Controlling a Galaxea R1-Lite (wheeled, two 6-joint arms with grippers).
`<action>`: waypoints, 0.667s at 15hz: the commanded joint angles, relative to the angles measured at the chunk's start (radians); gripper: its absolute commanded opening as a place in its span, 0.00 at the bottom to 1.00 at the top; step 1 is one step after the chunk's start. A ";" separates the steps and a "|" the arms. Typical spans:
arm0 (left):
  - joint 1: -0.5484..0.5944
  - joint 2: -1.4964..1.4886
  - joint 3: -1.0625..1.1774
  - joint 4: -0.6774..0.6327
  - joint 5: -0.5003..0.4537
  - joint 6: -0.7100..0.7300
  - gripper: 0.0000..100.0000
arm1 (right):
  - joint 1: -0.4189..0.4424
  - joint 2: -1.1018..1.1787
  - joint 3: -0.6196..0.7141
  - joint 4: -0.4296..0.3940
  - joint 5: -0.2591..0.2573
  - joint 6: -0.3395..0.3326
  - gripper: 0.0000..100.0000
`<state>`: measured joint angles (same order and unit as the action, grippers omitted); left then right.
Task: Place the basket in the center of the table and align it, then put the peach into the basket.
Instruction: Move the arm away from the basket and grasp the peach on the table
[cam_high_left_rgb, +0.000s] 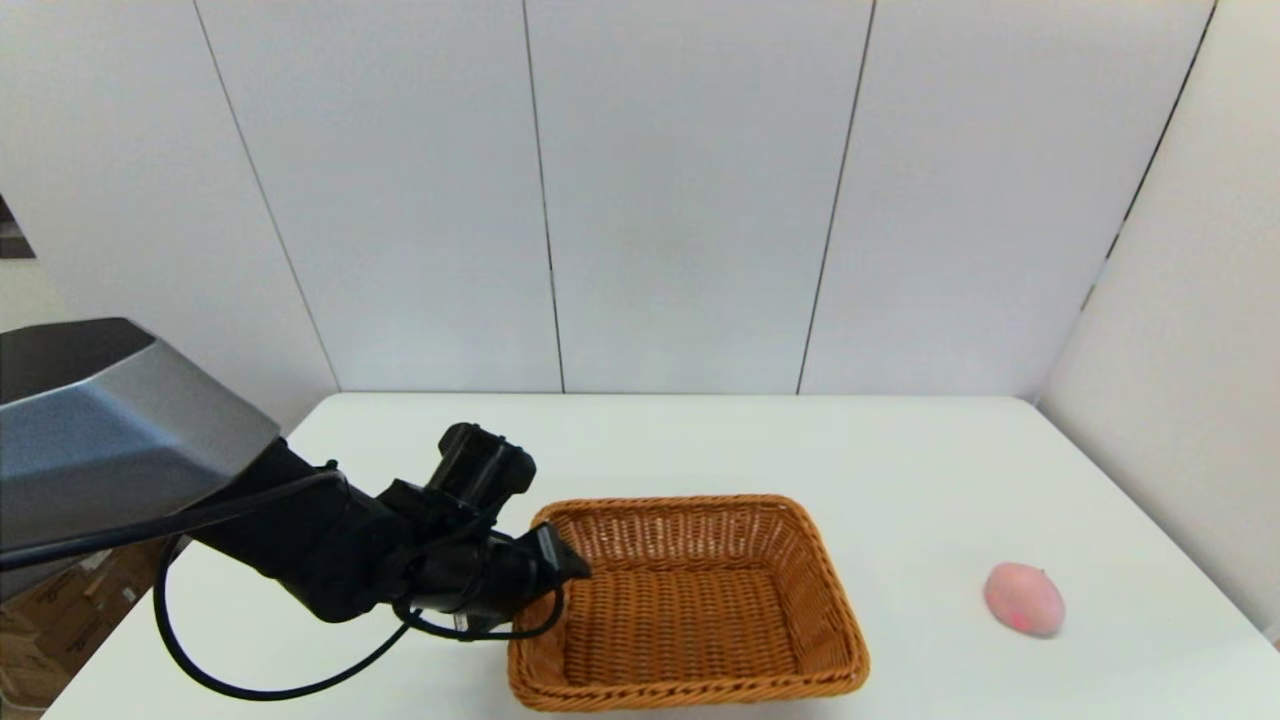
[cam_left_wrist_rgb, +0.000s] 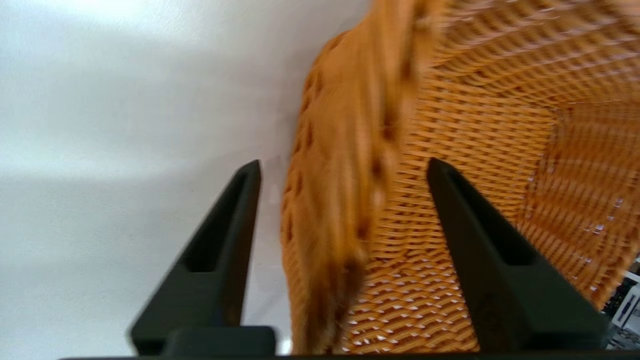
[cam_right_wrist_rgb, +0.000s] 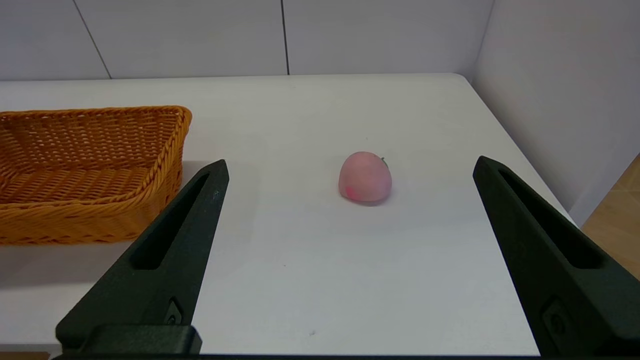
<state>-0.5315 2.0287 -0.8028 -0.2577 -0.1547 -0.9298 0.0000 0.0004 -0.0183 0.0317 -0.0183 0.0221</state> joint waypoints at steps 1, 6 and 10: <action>0.079 -0.246 -0.006 0.006 0.003 0.080 1.00 | 0.000 -0.002 0.000 0.001 0.000 0.001 1.00; 0.116 -0.656 -0.010 0.159 0.106 0.238 1.00 | 0.000 -0.002 0.000 0.001 0.000 0.001 1.00; 0.113 -0.883 0.011 0.275 0.290 0.361 1.00 | 0.000 -0.002 0.000 0.001 0.000 0.001 1.00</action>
<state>-0.4217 1.3687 -0.8104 -0.0687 0.0081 -0.6502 0.0000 0.0004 -0.0183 0.0317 -0.0181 0.0230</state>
